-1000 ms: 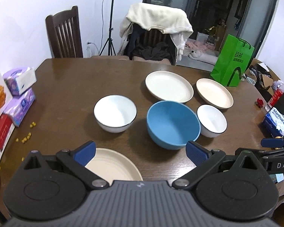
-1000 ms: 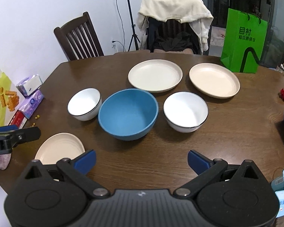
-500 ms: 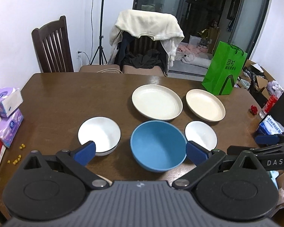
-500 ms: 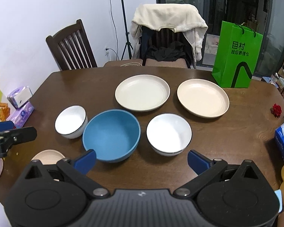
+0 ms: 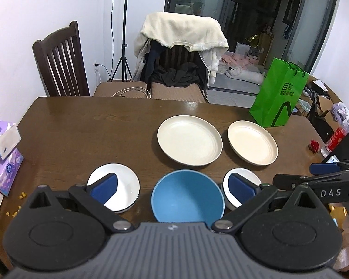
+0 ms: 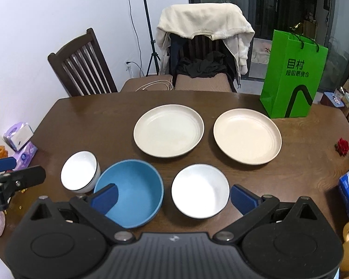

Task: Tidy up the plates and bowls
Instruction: 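Raise both grippers away from the placed plate, then move both grippers past the bowls toward the two cream plates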

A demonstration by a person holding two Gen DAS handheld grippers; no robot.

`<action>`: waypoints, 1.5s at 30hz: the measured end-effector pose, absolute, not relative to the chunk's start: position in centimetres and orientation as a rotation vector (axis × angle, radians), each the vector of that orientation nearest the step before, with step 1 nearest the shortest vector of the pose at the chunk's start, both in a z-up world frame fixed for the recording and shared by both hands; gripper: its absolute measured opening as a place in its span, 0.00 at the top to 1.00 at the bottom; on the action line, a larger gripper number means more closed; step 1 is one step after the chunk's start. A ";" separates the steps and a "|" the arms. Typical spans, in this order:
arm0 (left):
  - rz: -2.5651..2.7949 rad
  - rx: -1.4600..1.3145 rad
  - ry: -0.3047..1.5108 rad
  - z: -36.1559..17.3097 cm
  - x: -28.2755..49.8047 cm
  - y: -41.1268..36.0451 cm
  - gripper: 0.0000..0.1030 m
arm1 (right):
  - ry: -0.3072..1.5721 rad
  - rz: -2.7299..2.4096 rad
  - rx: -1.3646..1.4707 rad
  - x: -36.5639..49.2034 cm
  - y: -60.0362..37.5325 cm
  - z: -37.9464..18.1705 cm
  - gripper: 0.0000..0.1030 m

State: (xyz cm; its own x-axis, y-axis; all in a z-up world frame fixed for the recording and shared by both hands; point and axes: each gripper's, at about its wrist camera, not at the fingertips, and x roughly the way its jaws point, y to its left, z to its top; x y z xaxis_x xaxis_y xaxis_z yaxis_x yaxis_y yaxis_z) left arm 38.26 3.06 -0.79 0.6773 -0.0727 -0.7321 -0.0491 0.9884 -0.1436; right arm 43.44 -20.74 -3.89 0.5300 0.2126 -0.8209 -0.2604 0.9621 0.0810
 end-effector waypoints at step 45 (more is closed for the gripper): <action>0.213 -0.234 0.961 -1.9 58.0 3.6 0.00 | 1.052 0.322 -0.067 65.6 -19.0 -5.1 0.05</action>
